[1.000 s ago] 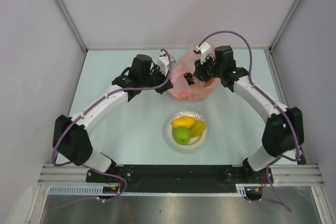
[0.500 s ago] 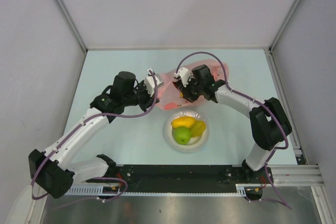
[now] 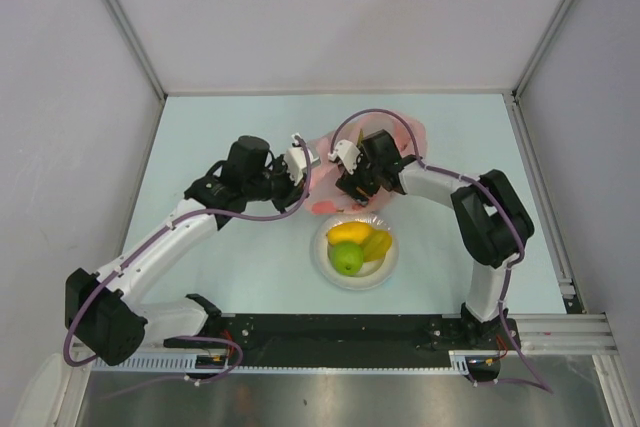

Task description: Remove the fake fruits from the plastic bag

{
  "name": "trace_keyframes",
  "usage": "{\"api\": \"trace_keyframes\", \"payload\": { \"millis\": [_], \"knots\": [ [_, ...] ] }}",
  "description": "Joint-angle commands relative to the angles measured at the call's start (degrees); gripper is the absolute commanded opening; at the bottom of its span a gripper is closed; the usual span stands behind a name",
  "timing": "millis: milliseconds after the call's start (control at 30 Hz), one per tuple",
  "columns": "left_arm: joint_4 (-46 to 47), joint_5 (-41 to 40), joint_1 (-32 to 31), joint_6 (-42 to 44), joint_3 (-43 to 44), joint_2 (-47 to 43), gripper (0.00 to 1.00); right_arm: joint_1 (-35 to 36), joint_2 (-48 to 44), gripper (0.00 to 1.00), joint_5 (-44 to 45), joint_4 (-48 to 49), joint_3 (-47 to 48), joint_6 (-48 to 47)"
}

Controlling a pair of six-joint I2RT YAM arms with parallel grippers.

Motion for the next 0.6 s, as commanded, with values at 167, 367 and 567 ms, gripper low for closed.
{"api": "trace_keyframes", "payload": {
  "millis": [167,367,567],
  "knots": [
    [2.8,1.4,0.0,-0.2,1.5,-0.6,0.00,-0.1,2.9,0.66,-0.9,-2.2,2.6,-4.2],
    [3.2,1.6,-0.1,-0.7,2.4,0.7,0.00,-2.7,-1.1,0.44,1.4,0.6,6.2,-2.4],
    [4.0,2.0,-0.1,-1.7,3.2,2.8,0.00,-6.2,-11.5,0.34,-3.7,-5.6,7.3,-2.3]
  ]
}}
